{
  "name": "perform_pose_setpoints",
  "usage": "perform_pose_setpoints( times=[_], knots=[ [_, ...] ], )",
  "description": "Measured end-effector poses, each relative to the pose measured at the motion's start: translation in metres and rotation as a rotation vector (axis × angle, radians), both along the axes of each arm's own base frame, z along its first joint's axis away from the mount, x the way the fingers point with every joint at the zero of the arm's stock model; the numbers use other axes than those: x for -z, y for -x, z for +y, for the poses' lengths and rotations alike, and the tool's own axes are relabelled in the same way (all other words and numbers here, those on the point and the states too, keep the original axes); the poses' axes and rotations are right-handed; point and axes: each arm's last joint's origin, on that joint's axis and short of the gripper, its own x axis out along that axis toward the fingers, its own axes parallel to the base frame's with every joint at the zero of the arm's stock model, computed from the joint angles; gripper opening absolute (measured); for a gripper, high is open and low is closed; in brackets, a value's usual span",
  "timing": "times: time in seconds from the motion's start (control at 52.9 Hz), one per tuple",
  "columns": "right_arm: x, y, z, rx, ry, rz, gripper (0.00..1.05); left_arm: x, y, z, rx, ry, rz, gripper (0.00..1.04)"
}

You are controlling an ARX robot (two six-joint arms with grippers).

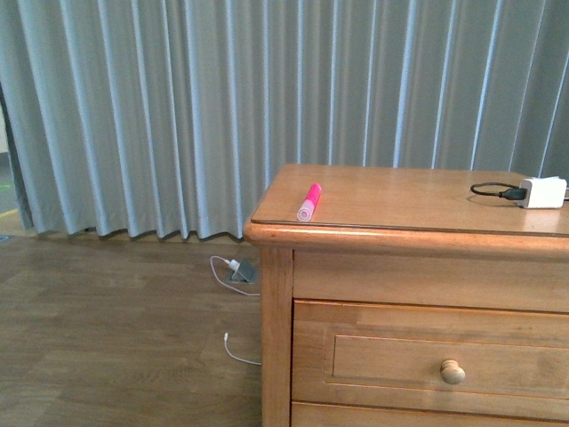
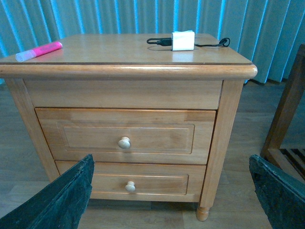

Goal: Place pink marker in drawer with both arms

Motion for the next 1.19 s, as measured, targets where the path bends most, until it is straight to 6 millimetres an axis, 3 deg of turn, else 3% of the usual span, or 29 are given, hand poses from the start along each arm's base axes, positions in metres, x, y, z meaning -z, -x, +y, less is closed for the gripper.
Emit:
perform_pose_setpoints(
  times=[1.192],
  knots=[
    [0.0, 0.0, 0.0, 0.0, 0.0, 0.0, 0.96, 0.0, 0.0, 0.0, 0.0, 0.0, 0.0, 0.99]
  ],
)
